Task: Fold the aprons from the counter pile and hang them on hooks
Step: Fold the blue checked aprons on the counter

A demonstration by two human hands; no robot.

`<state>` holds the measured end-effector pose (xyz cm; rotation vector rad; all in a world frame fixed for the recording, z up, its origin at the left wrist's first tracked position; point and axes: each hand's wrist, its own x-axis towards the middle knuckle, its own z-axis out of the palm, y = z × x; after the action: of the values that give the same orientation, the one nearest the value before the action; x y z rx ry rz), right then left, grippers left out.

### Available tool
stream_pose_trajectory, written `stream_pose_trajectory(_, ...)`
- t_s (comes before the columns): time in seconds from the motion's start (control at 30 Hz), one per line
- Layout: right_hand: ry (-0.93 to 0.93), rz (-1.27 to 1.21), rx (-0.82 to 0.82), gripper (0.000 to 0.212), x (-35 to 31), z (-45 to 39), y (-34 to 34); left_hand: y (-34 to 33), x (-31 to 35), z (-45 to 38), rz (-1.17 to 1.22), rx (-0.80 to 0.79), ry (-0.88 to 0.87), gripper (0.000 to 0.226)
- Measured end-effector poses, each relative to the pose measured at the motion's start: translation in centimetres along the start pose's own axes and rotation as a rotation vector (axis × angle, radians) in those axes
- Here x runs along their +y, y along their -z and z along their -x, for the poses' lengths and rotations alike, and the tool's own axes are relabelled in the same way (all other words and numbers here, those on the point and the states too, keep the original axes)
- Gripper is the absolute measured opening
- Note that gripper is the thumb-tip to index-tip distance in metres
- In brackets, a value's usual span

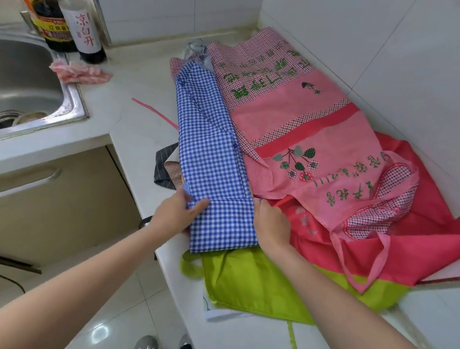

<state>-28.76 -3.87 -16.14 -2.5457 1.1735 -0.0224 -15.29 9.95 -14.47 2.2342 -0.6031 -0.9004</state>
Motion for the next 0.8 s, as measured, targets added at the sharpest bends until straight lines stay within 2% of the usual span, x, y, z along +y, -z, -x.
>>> stream_pose_trajectory(0.07,0.007,0.029,0.008,0.048,0.0,0.1,-0.1,0.5,0.4,-0.6,-0.261,0.131,-0.171,0.043)
stream_pose_trajectory(0.1,0.007,0.051,0.008,0.047,-0.1,0.0,-0.1,0.4,0.6,-0.9,-0.375,0.145,-0.256,0.047)
stream_pose_trajectory(0.2,0.057,0.135,0.034,0.036,-0.2,-0.3,0.5,-0.7,1.5,-1.0,-0.613,0.049,-0.296,0.056)
stream_pose_trajectory(0.27,0.167,0.102,0.086,0.032,-0.4,-1.0,1.1,-1.4,1.4,-1.0,-0.718,0.031,-0.389,0.049)
stream_pose_trajectory(0.3,0.233,0.081,0.080,0.035,-0.7,-1.7,1.5,-1.8,1.3,-1.3,-0.787,-0.050,-0.379,0.048)
stream_pose_trajectory(0.37,0.297,0.057,0.009,0.042,-1.6,-3.2,1.8,-2.1,1.0,-1.8,-0.818,-0.045,-0.387,0.057)
stream_pose_trajectory(0.43,0.248,-0.008,-0.055,0.046,-2.8,-4.6,1.8,-2.4,1.2,-1.9,-0.710,0.060,-0.375,0.080)
stream_pose_trajectory(0.53,0.141,-0.125,-0.047,0.031,-4.2,-6.6,1.2,-2.7,1.1,-2.7,-0.712,0.158,-0.329,0.093)
stream_pose_trajectory(0.6,0.071,-0.196,-0.039,0.020,-4.2,-7.6,0.9,-2.8,1.0,-3.5,-0.772,0.158,-0.319,0.095)
stream_pose_trajectory(0.73,-0.140,-0.335,-0.123,0.028,-2.3,-9.2,-0.2,-3.7,0.0,-4.2,-0.810,0.127,-0.328,0.111)
stream_pose_trajectory(0.8,-0.120,-0.317,-0.119,0.022,-2.2,-9.3,-0.1,-3.7,-0.3,-4.4,-0.824,0.138,-0.357,0.116)
